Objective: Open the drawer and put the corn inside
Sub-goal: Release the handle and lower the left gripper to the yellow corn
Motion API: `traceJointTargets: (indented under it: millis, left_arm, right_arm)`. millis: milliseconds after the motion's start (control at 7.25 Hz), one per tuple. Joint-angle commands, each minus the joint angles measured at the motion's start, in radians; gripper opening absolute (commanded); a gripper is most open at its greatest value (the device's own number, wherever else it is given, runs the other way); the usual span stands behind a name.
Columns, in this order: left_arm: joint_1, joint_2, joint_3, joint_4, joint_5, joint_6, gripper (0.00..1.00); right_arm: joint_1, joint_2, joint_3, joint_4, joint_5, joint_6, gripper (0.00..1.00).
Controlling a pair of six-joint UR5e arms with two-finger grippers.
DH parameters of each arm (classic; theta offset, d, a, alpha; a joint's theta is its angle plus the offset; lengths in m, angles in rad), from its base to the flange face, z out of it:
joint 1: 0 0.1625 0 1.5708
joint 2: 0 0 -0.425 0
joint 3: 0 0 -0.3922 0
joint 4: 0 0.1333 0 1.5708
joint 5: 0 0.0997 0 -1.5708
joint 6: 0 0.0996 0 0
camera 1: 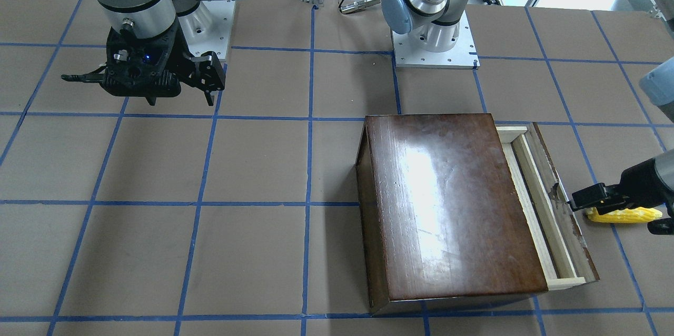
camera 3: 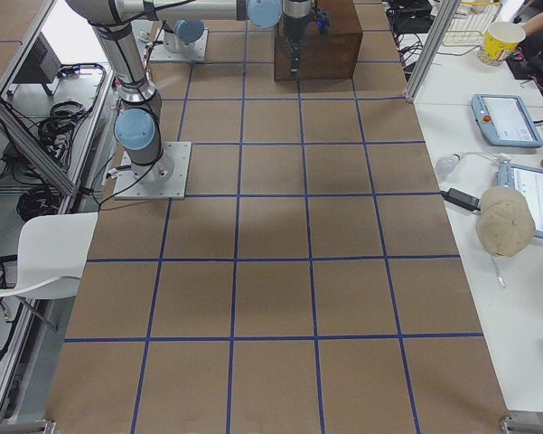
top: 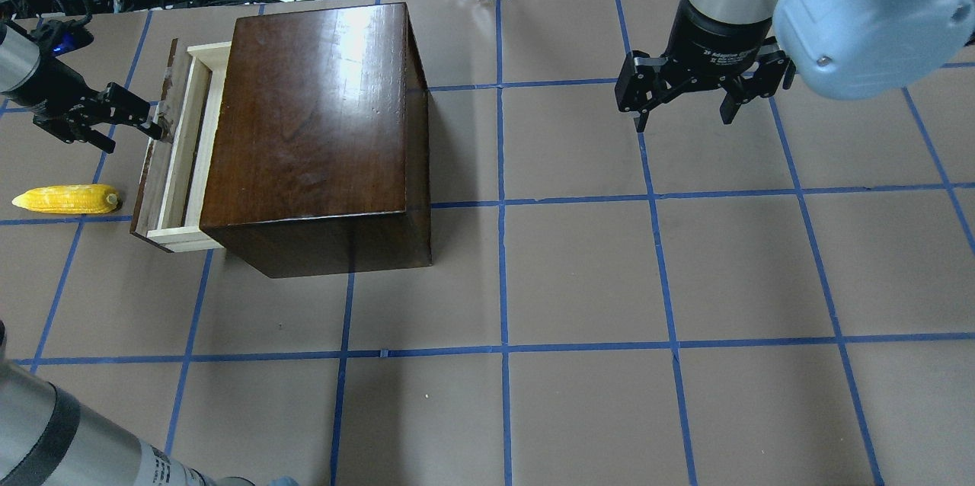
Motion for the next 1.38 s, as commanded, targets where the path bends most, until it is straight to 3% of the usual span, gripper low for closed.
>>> traceJointTargets:
  millis: [0, 276, 552, 1241]
  left_arm:
    - [0.021, 0.000, 0.000, -0.001, -0.001, 0.007, 1.00]
    - [0.021, 0.013, 0.005, -0.002, 0.002, 0.004, 1.00]
    - [0.029, 0.015, 0.057, -0.017, 0.097, 0.014, 1.00]
    - [0.125, -0.037, 0.058, 0.042, 0.108, 0.096, 1.00]
  right_arm:
    - [0.001, 0.000, 0.000, 0.000, 0.000, 0.000, 1.00]
    - [0.000, 0.000, 0.000, 0.000, 0.000, 0.000, 1.00]
    - [0.000, 0.000, 0.000, 0.000, 0.000, 0.000, 1.00]
    - [0.000, 0.000, 0.000, 0.000, 0.000, 0.000, 1.00]
